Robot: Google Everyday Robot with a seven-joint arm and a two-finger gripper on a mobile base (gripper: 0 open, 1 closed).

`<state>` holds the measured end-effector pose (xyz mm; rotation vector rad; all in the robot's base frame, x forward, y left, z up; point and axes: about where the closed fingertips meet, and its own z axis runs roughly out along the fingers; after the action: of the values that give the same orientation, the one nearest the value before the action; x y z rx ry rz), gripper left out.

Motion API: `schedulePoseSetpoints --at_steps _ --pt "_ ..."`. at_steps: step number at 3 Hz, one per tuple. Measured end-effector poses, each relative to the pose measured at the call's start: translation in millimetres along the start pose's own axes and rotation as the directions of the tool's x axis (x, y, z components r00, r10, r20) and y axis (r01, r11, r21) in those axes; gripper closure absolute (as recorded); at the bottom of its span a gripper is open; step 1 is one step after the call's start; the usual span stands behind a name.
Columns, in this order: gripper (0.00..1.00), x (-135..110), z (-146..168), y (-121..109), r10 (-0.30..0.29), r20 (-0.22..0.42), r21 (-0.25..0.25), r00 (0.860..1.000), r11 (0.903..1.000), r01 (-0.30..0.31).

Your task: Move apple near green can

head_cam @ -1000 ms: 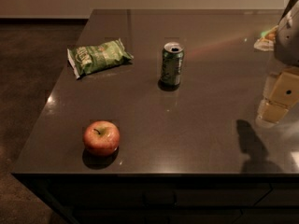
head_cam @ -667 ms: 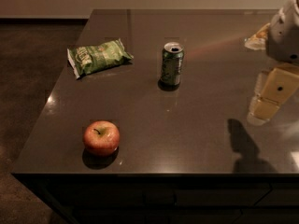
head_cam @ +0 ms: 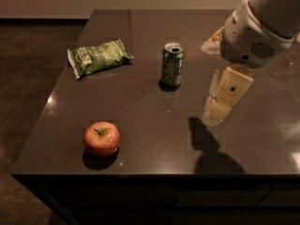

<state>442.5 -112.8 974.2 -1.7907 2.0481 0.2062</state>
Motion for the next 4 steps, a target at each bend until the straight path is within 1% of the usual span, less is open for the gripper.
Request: schedulePoseSetpoints --at_steps 1,2,4 --pt "0.0 -36.2 20.1 18.2 -0.037 0.068 -0.028 0.997 0.9989 0.039" --pt "0.0 -69.0 43.9 42.6 -0.07 0.124 -0.046 0.99 0.996 0.076" --pt "0.0 -112.4 77.5 78.5 -0.116 0.176 -0.082 0.978 0.9879 0.132"
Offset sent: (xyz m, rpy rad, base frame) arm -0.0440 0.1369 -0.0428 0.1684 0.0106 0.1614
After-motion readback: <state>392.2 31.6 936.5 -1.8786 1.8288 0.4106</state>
